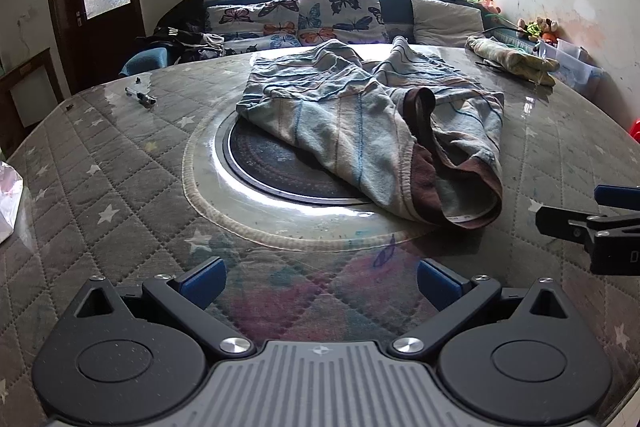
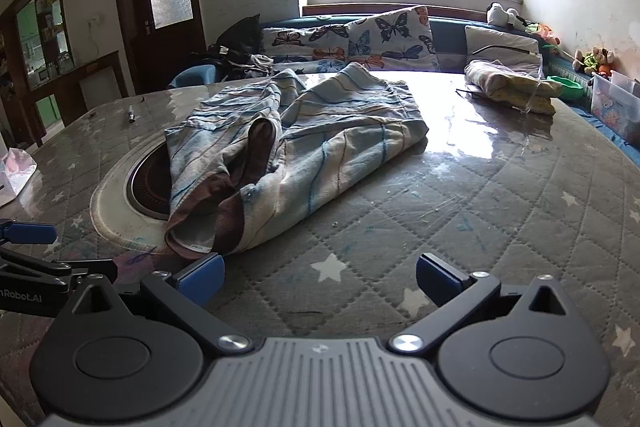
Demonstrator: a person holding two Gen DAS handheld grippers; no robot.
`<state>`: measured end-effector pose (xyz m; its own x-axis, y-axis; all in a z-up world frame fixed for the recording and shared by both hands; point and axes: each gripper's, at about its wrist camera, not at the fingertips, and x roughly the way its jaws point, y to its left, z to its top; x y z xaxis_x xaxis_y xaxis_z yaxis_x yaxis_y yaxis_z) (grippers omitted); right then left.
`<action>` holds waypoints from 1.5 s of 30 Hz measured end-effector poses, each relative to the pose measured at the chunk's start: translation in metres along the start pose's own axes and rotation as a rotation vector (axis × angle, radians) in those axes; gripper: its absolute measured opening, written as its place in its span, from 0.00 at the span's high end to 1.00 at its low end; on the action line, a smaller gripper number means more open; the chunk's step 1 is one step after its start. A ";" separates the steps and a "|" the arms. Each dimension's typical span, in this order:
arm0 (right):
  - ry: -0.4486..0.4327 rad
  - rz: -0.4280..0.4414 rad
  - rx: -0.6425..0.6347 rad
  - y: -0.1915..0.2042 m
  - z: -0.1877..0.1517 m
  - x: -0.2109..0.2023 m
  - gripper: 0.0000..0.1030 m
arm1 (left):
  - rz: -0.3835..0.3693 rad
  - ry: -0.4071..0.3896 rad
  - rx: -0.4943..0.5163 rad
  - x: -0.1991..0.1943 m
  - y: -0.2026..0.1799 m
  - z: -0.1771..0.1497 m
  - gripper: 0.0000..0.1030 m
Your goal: Fold towel
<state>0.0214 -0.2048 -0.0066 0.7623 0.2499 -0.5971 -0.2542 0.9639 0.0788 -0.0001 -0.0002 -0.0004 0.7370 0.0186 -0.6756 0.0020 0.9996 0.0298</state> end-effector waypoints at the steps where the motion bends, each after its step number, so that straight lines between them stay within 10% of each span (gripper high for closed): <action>1: 0.001 0.002 0.002 -0.001 -0.001 0.000 0.00 | 0.001 0.000 0.000 0.000 0.000 -0.001 0.00; 45: 0.044 -0.005 0.000 0.005 -0.002 0.000 0.00 | 0.017 0.068 0.046 0.004 -0.018 -0.004 0.00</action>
<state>0.0187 -0.1998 -0.0078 0.7366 0.2404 -0.6322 -0.2500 0.9653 0.0758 0.0002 -0.0182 -0.0060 0.6895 0.0391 -0.7232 0.0221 0.9969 0.0750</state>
